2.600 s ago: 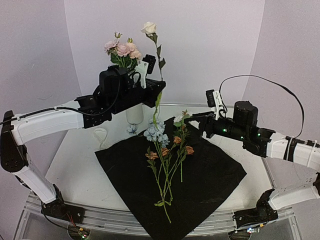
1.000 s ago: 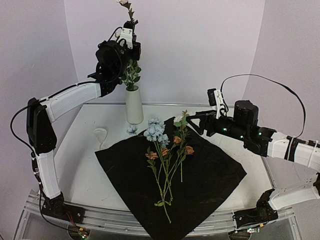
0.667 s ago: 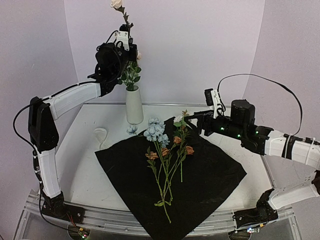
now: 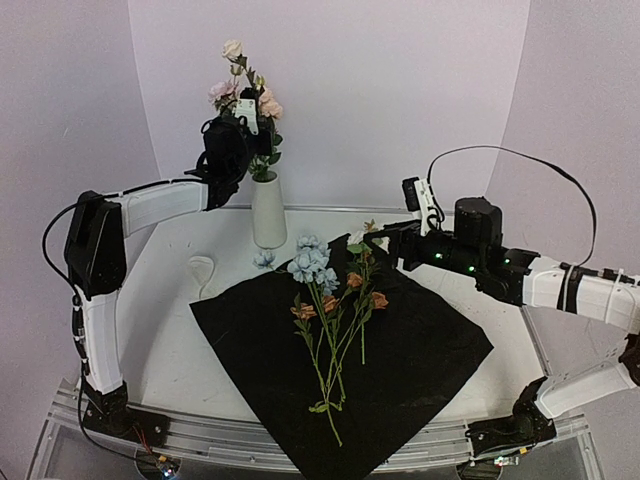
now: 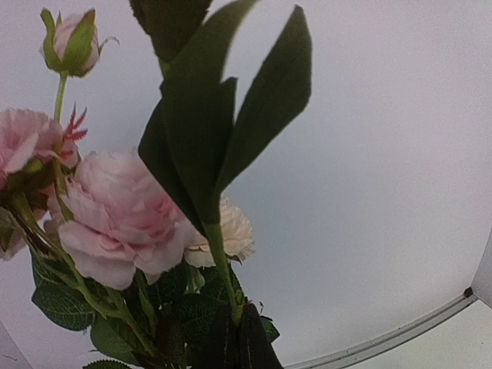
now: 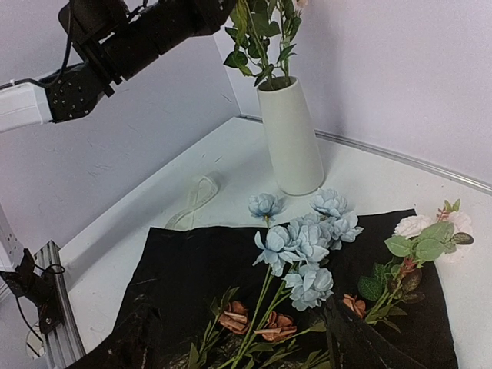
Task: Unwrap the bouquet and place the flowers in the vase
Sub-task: Insert the fake flower into the vase.
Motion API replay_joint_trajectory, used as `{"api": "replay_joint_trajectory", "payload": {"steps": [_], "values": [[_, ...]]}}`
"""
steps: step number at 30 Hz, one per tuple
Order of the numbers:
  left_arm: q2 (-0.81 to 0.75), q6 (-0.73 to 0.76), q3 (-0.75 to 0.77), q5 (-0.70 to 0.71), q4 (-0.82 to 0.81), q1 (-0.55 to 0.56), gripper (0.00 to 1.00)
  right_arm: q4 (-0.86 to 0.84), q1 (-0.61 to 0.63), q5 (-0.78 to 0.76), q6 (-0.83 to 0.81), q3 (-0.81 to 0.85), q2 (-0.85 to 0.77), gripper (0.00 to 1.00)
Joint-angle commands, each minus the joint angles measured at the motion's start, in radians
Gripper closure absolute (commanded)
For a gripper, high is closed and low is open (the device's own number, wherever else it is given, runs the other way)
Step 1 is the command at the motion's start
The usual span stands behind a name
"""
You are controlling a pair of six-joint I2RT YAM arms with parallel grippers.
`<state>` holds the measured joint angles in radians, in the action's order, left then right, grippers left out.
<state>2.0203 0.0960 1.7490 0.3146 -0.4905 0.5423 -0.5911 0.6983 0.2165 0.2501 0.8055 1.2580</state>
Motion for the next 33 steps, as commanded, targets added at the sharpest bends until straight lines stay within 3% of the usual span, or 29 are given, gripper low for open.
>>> {"api": "replay_joint_trajectory", "payload": {"steps": [1,12,26,33], "values": [[0.012,-0.062,-0.022,-0.016,-0.041,-0.003,1.0,-0.027,0.003,-0.002,-0.012,0.05,0.003,0.27],[-0.02,-0.119,-0.045,-0.048,-0.04,-0.004,1.0,-0.027,0.003,-0.002,-0.013,0.045,-0.002,0.27],[0.109,-0.12,0.067,-0.067,-0.037,-0.008,1.0,-0.027,0.003,-0.008,-0.008,0.029,-0.022,0.27],[0.09,-0.119,-0.01,-0.026,-0.039,-0.01,1.0,-0.027,0.003,-0.018,-0.006,0.012,-0.037,0.26]]}}
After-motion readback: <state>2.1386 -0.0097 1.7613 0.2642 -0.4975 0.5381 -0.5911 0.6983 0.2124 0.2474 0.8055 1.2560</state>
